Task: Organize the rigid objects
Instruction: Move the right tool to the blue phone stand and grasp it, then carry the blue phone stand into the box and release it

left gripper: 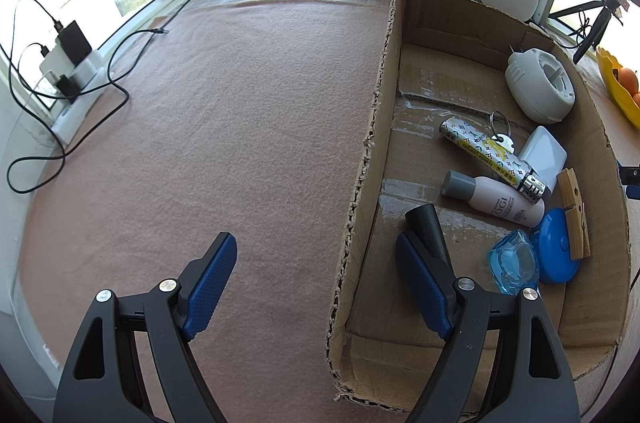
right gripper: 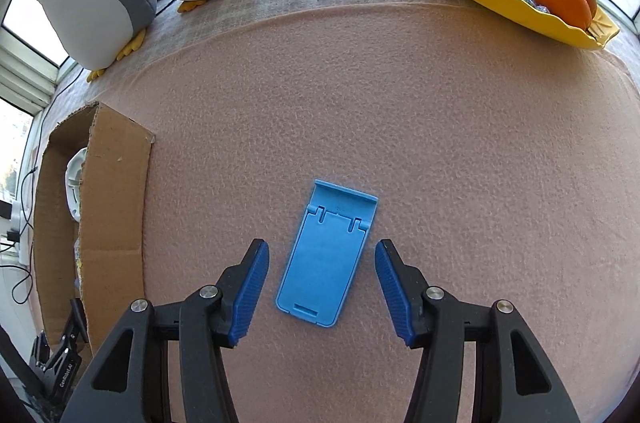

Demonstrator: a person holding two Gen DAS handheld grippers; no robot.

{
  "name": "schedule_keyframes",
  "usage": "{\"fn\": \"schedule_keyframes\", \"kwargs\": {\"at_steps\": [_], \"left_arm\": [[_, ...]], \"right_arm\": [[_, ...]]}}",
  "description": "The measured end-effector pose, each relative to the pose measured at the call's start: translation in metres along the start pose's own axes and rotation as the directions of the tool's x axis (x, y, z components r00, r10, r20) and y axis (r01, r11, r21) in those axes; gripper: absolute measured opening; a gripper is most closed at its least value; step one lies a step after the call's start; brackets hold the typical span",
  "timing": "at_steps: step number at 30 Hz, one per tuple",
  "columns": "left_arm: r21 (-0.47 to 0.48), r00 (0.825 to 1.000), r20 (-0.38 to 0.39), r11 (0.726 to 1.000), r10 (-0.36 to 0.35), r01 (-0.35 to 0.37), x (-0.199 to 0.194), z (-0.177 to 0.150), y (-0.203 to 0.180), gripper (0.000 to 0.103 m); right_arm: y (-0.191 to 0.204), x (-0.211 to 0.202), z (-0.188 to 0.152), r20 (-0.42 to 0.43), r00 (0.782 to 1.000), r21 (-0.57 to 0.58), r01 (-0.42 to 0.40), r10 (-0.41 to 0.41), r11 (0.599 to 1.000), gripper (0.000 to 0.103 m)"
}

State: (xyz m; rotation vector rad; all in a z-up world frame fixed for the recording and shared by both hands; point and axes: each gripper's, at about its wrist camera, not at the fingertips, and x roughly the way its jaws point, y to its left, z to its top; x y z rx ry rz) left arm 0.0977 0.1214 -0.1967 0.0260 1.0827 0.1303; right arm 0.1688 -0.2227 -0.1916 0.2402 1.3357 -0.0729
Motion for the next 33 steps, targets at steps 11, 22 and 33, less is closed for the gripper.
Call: {"fn": "schedule_keyframes", "kwargs": {"at_steps": [11,22,33], "left_arm": [[0.0,1.0,0.0,1.0,0.0,0.0,0.0,0.0,-0.001,0.083],[-0.001,1.0,0.0,1.0,-0.001,0.001,0.0,0.0,0.0,0.083],[-0.001,1.0,0.0,1.0,-0.001,0.001,0.0,0.0,0.0,0.083]], "right_arm": [[0.018,0.008,-0.005,-0.007,0.998,-0.12,0.057,-0.058,0.991,0.045],[0.015,0.003,-0.015,0.015,1.0,-0.143,0.014,-0.012,0.99,0.033],[0.054,-0.046,-0.023,0.097,0.99,-0.223,-0.079,0.103,0.972,0.033]]}}
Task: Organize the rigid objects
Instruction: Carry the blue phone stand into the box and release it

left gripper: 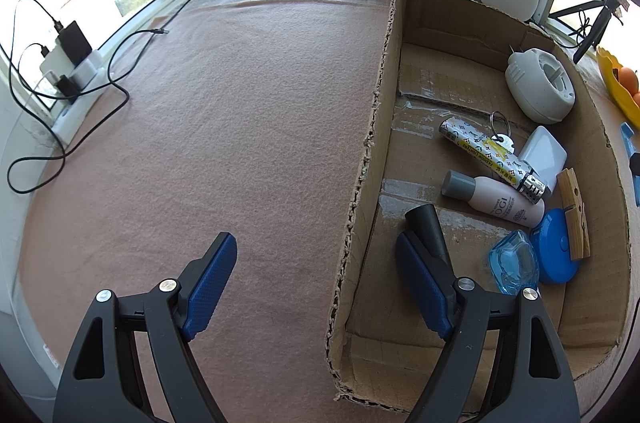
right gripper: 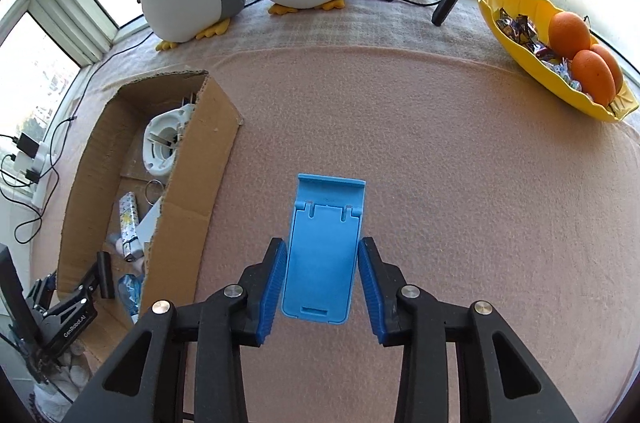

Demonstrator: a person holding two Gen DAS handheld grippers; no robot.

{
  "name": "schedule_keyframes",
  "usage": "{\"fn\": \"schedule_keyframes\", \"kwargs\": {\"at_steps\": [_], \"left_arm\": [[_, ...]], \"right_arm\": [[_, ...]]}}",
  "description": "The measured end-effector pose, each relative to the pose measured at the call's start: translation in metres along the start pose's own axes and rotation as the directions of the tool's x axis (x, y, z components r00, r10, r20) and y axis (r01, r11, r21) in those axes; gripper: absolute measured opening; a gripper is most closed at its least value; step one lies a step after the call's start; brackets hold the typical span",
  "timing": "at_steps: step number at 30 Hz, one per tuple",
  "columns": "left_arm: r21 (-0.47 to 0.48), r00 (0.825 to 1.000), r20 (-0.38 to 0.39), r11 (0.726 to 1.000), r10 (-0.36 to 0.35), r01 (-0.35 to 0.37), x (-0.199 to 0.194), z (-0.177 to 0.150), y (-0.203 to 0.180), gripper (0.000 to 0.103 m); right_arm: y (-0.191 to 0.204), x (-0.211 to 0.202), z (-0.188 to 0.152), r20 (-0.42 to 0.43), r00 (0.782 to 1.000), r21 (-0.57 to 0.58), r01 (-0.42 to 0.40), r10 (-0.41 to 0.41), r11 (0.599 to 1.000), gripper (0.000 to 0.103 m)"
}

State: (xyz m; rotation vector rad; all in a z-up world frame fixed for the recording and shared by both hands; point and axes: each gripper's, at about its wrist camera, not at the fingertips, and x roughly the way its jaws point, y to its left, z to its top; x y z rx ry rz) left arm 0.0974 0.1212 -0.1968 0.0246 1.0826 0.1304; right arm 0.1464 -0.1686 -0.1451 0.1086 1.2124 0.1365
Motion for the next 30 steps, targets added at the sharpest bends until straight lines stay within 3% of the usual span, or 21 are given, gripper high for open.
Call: {"fn": "schedule_keyframes", "kwargs": {"at_steps": [7,15,25,30], "left_arm": [[-0.002,1.0,0.0,1.0,-0.002,0.002,0.0,0.0,0.0,0.083],[-0.002,1.0,0.0,1.0,-0.002,0.002,0.0,0.0,0.0,0.083],[-0.001,1.0,-0.001,1.0,-0.002,0.002,0.0,0.0,0.0,0.083],[0.004,1.0,-0.006,1.0,-0.007,0.007,0.0,0.001,-0.001,0.083]], "right_arm": [[0.051,-0.023,0.003,0.041,0.997,-0.102,-0.068,0.072,0.992,0.033],[0.095,-0.029,-0.001,0.028,0.99,-0.19,-0.134,0.141,0.973,0.034],[0.128,-0.02,-0.013,0.0,0.987,-0.259,-0.154,0.16,0.953,0.034],[0.131,-0.022,-0.018,0.006,0.989,-0.275,-0.141,0.148,0.951,0.048]]}}
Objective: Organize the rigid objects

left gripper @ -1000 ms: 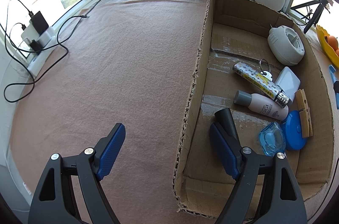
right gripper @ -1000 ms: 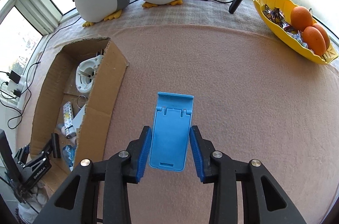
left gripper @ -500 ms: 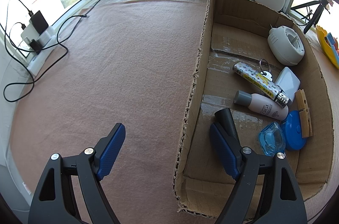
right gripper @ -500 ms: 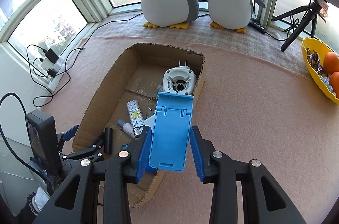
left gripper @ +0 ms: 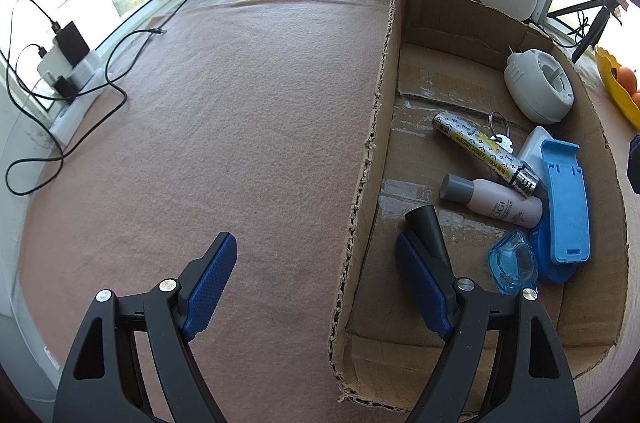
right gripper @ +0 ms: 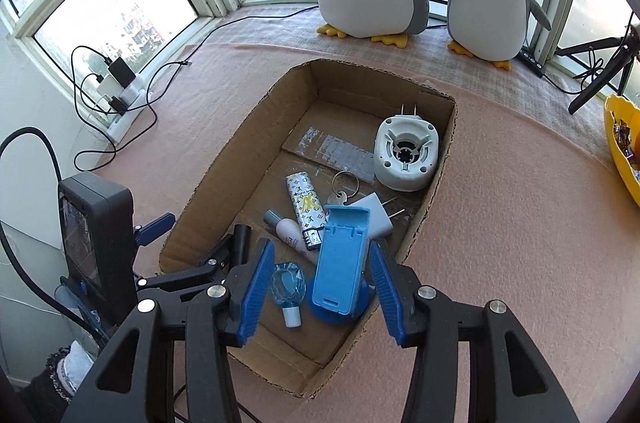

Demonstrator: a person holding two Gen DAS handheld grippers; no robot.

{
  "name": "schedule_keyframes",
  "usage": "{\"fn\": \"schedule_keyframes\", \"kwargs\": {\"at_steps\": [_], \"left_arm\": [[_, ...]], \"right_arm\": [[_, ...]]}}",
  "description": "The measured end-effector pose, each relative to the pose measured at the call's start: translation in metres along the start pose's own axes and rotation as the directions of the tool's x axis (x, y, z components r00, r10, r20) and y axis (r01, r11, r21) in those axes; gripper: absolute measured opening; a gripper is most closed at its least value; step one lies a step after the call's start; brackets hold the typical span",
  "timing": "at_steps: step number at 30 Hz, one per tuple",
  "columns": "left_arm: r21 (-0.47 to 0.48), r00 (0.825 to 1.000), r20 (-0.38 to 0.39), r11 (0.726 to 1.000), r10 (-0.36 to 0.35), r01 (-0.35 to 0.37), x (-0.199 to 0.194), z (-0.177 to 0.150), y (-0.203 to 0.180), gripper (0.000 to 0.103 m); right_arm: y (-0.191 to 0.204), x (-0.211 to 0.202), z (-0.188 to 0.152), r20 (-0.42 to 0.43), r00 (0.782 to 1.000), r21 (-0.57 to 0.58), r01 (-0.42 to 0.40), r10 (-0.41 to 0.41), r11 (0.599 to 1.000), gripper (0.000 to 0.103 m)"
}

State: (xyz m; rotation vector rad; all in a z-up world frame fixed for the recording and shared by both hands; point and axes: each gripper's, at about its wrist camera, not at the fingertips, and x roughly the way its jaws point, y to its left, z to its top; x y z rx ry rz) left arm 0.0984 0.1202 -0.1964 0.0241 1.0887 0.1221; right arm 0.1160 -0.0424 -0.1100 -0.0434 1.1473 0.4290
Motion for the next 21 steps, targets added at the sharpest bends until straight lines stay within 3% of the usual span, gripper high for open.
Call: {"fn": "schedule_keyframes", "kwargs": {"at_steps": [9,21], "left_arm": [[-0.008,1.0,0.027,1.0,-0.004,0.004,-0.02,0.002,0.004,0.082],[0.045,0.988,0.14,0.997,-0.072,0.066,-0.089,0.003,-0.012,0.082]], "right_arm": [[-0.009,-0.014,-0.012,0.032,0.999,0.033,0.016,-0.017,0.999,0.048],[-0.018,-0.059,-0.031,0.136,0.987,0.039,0.086,-0.091,0.996,0.056]]}}
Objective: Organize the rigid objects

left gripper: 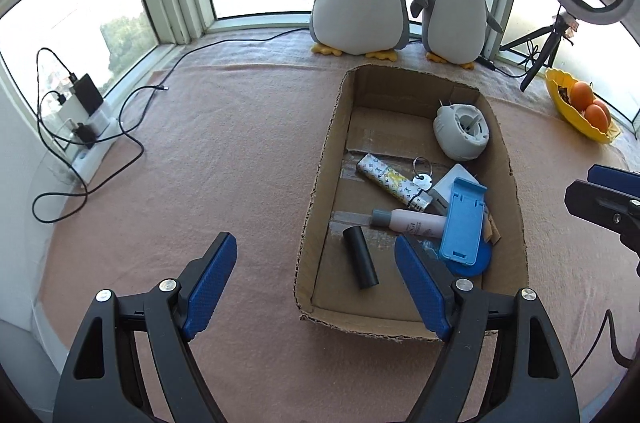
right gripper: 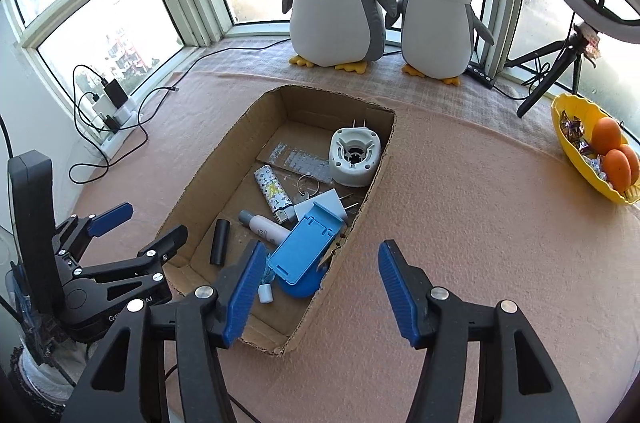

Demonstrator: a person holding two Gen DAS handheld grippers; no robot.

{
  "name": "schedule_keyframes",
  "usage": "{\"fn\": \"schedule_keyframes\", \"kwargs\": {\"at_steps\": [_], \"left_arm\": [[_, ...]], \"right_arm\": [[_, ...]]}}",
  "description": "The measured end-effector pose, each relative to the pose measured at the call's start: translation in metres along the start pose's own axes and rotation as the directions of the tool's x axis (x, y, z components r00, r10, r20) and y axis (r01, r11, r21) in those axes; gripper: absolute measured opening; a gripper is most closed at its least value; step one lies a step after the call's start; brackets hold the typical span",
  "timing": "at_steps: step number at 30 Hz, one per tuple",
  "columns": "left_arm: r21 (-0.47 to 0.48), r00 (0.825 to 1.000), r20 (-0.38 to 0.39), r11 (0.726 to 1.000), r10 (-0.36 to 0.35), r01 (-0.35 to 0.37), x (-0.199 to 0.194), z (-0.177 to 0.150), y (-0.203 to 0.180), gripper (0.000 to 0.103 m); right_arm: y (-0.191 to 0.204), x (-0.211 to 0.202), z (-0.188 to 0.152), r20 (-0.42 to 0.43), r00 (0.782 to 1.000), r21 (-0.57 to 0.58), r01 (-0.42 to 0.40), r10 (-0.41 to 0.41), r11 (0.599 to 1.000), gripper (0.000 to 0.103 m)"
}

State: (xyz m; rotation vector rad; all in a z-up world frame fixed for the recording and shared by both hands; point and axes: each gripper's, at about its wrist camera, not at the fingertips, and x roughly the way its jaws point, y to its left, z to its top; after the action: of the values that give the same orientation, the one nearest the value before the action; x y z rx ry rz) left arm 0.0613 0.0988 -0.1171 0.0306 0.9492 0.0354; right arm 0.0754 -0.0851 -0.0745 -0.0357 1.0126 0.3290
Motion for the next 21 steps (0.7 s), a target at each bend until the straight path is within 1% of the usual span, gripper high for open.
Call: {"fn": "schedule_keyframes", "kwargs": {"at_steps": [6,8,11,13,21], "left_arm": [[0.014,0.999,0.049,1.0,-0.022,0.022,-0.028,0.005,-0.007,0.082],[0.019,0.998,0.056,0.999,-0.029,0.028,-0.034,0.006,-0.009,0.082],[0.013,0.997,0.059,0.999,-0.044,0.043,-0.042,0.006,-0.009,0.083],[0.009,0.997,0.059,0.999,-0.049,0.049,-0.046,0.006,-0.011,0.083],[0.019,0.996,0.073,0.999,-0.051,0.05,-0.057,0.003,-0.015,0.083]], "right_arm": [[-0.005,-0.025,-0.005,0.065,0.997,-0.007,0.048,-0.048,0.999,0.061],[-0.006,-0.03,-0.008,0.081,0.995,-0.01,0.059,-0.058,0.998,0.062],[-0.006,-0.038,-0.013,0.111,0.99,-0.017,0.091,-0.089,0.996,0.069],[-0.005,-0.043,-0.016,0.127,0.987,-0.019,0.106,-0.102,0.994,0.069],[-0.007,-0.056,-0.022,0.154,0.981,0.012,0.113,-0.114,0.994,0.072]]}}
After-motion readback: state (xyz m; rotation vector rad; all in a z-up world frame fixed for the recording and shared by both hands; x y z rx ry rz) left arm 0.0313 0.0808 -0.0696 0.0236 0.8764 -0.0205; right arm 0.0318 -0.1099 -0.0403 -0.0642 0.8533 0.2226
